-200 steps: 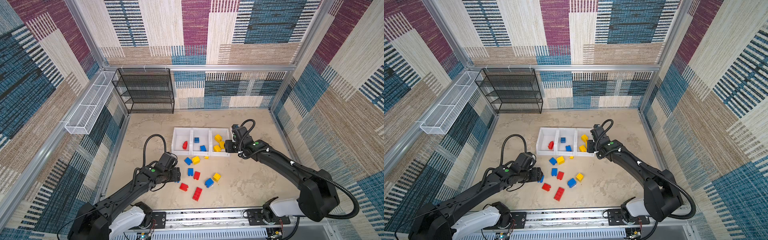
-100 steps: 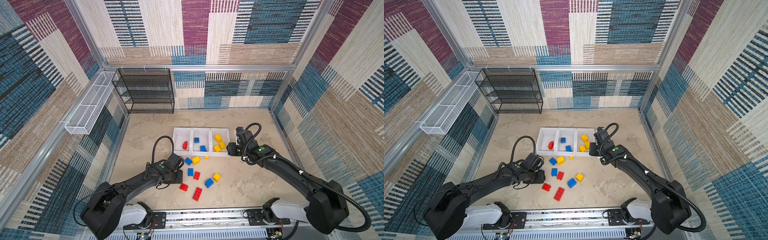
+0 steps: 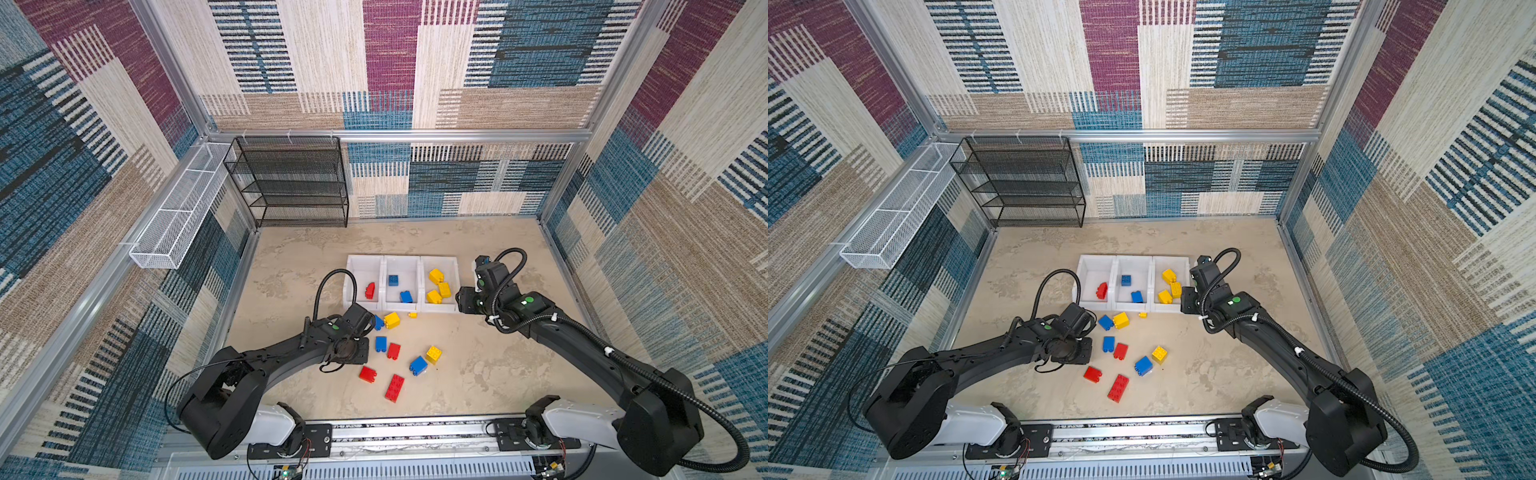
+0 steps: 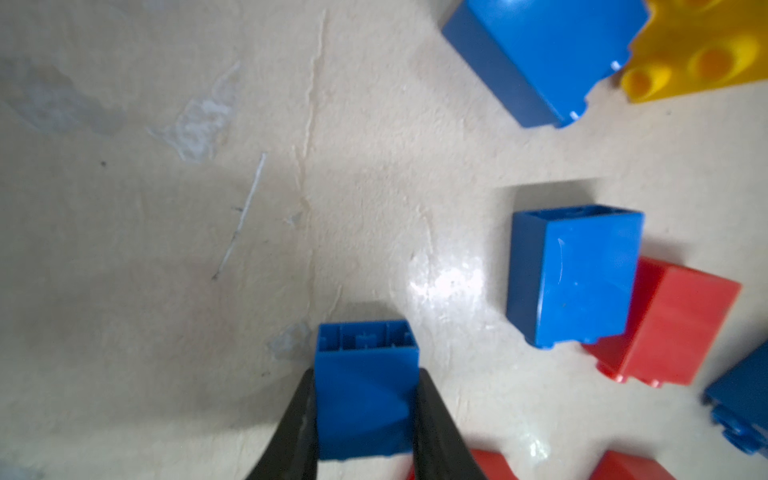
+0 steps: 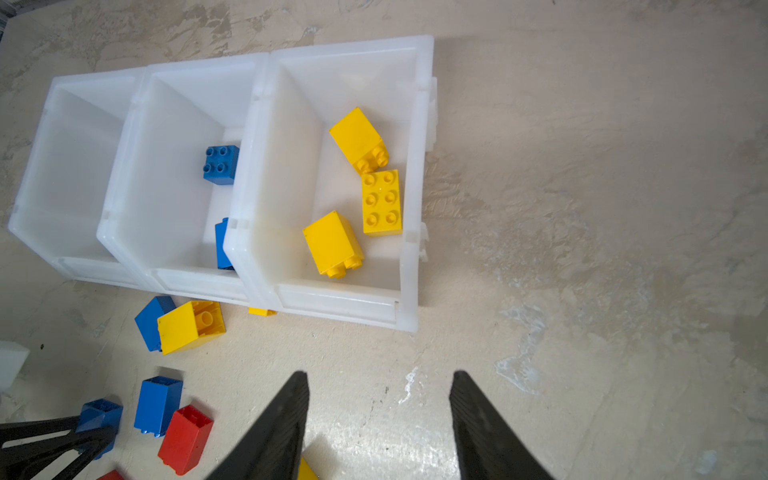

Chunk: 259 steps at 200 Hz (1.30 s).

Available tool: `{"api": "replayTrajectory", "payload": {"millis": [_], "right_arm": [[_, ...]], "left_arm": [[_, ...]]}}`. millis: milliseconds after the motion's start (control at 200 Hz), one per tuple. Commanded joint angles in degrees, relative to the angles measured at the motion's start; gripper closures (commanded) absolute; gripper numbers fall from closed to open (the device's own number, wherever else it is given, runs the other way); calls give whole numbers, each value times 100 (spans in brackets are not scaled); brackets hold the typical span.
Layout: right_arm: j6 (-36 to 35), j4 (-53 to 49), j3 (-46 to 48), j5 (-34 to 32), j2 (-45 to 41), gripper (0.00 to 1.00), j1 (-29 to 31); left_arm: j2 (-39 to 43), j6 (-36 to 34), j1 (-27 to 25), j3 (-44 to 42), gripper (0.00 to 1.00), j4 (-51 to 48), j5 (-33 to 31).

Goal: Sort the legos into containers by color
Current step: 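Grasp a blue brick with the left gripper while the right gripper withdraws, then carry the blue brick with the left gripper into the middle compartment, release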

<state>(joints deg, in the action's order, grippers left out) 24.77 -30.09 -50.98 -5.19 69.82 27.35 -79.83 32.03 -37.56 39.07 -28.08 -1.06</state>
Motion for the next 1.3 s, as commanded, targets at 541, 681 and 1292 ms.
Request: {"api": "replayTrajectory", "payload": {"millis": [541, 681, 1292], "right_arm": [[282, -272, 91, -98, -545, 43, 2], [309, -409, 151, -172, -781, 43, -1], [414, -481, 440, -189, -1041, 41, 4]], "left_arm": [[-2199, -1643, 71, 4216, 73, -303, 176], [-2967, -1776, 113, 5040, 71, -629, 238], [-3218, -1873, 124, 5307, 43, -735, -105]]}}
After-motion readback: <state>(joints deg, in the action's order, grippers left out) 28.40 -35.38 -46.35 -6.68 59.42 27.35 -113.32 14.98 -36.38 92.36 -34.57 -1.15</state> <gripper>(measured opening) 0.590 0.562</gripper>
